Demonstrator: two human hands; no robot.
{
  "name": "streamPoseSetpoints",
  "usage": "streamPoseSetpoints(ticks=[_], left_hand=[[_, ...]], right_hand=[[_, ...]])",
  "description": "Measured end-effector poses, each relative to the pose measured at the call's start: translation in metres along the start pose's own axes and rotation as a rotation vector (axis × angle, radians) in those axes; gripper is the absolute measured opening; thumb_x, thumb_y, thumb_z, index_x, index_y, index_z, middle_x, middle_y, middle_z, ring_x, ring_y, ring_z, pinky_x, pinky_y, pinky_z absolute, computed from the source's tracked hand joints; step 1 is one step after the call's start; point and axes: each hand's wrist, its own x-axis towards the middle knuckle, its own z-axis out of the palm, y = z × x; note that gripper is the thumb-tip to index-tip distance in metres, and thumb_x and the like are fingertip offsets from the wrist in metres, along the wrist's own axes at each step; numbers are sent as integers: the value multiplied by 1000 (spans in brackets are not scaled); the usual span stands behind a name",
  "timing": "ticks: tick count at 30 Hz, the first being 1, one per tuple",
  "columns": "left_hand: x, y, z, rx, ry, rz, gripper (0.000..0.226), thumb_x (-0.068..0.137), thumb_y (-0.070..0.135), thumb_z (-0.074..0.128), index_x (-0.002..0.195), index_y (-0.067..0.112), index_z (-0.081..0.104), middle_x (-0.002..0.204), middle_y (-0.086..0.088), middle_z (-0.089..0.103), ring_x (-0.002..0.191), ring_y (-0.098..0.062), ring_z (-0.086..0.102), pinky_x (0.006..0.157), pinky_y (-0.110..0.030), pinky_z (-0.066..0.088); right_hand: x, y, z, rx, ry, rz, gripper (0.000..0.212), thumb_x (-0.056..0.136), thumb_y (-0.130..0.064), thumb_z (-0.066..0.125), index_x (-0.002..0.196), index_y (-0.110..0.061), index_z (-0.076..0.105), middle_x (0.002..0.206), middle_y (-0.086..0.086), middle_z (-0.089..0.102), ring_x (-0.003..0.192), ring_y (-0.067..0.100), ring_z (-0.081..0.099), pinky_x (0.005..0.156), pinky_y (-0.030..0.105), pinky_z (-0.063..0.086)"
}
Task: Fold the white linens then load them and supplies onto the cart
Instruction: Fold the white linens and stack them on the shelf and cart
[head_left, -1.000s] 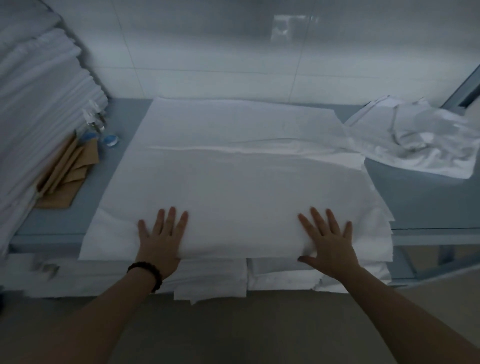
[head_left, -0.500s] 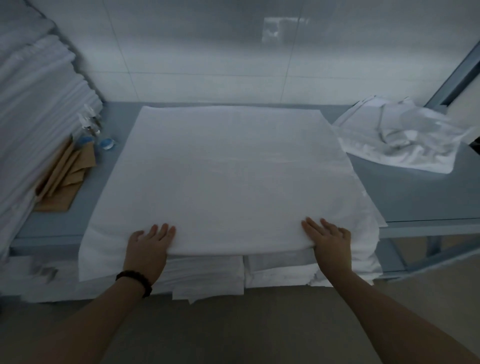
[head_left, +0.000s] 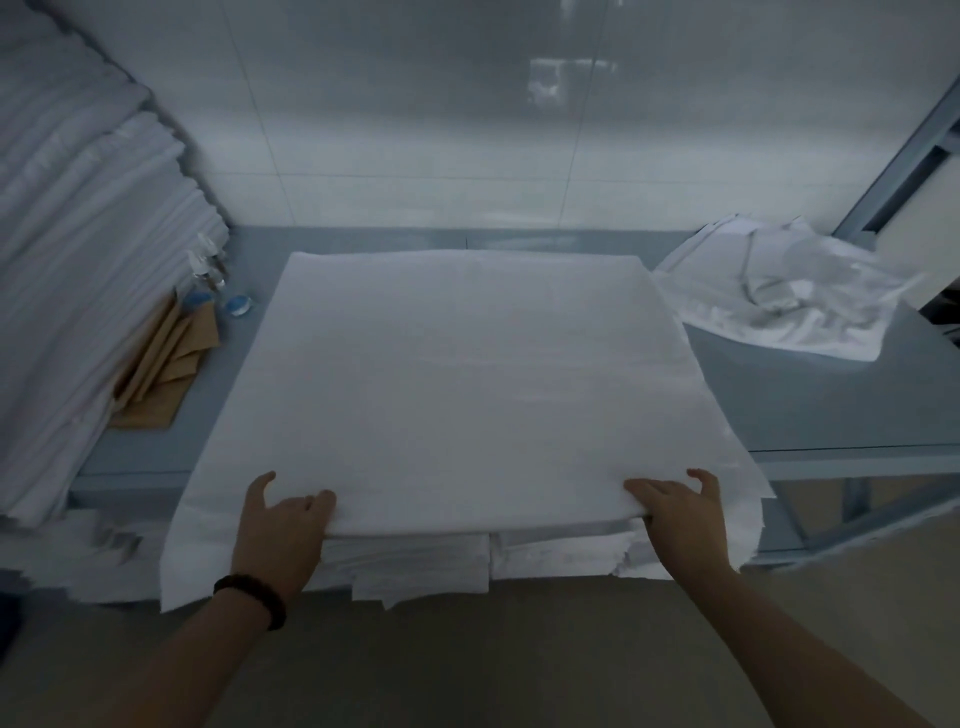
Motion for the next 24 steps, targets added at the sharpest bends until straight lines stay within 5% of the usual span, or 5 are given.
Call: streamPoseSetpoints(ticks=[3,6,17,24], left_hand=[[-6,3,-15,-21,171,-125,39,46,-16,65,76,8,71,90,-12,73,96,-32,69,99,-58,28],[-6,12,-44,-62,260,-260,36,52,-4,48,73,13,71,120,-13,66,117,-39,55,102,-58,22],[-7,45,-124,-99,416,-403,37,48,-9,78,75,16,73,139,-16,51,134,-44,32,103,-66,15],[-19,58,-160,5,577,-398,23,64,4,60,74,21,73,138,-13,52,137,-41,31,107,-63,12]], right_hand=[[-6,-2,-14,12,123,47,47,43,17,71,82,-8,75,74,7,73,70,26,70,90,56,41],[-6,-4,-29,25,181,108,55,38,19,75,86,-6,74,75,8,71,82,31,68,95,64,36],[0,9,-103,24,338,96,46,46,19,70,83,-8,72,91,11,71,121,43,51,104,77,9],[-1,29,-145,-46,401,57,43,47,19,69,76,-12,73,120,20,59,135,46,32,101,80,4]])
